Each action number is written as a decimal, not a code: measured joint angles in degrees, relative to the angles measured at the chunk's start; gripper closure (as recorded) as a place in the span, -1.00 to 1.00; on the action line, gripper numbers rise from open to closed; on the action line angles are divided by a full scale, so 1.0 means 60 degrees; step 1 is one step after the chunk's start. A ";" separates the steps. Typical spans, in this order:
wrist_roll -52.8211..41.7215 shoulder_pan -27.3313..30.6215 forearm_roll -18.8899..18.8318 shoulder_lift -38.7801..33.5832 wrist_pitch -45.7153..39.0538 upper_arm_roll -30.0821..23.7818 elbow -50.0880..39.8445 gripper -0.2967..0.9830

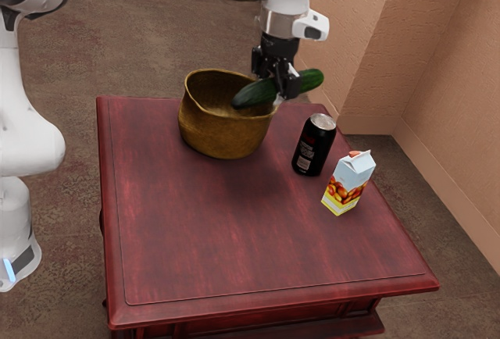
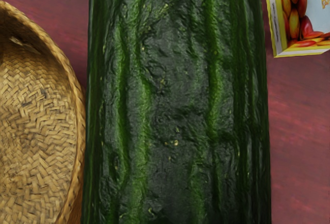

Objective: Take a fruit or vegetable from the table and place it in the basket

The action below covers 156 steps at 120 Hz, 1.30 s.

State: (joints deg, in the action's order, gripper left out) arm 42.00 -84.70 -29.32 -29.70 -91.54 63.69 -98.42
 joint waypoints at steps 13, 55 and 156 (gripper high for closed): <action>-0.0076 0.0004 -0.0097 -0.0002 0.0037 0.0083 0.0074 0.21; -0.0692 0.1769 0.0039 -0.0316 -0.2371 0.0036 0.0064 0.22; -0.2209 0.7451 -0.0040 -0.1052 -0.5140 -0.2788 -0.4103 0.25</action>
State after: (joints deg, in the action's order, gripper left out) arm 28.75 -40.00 -29.57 -36.01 -122.37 46.96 -123.04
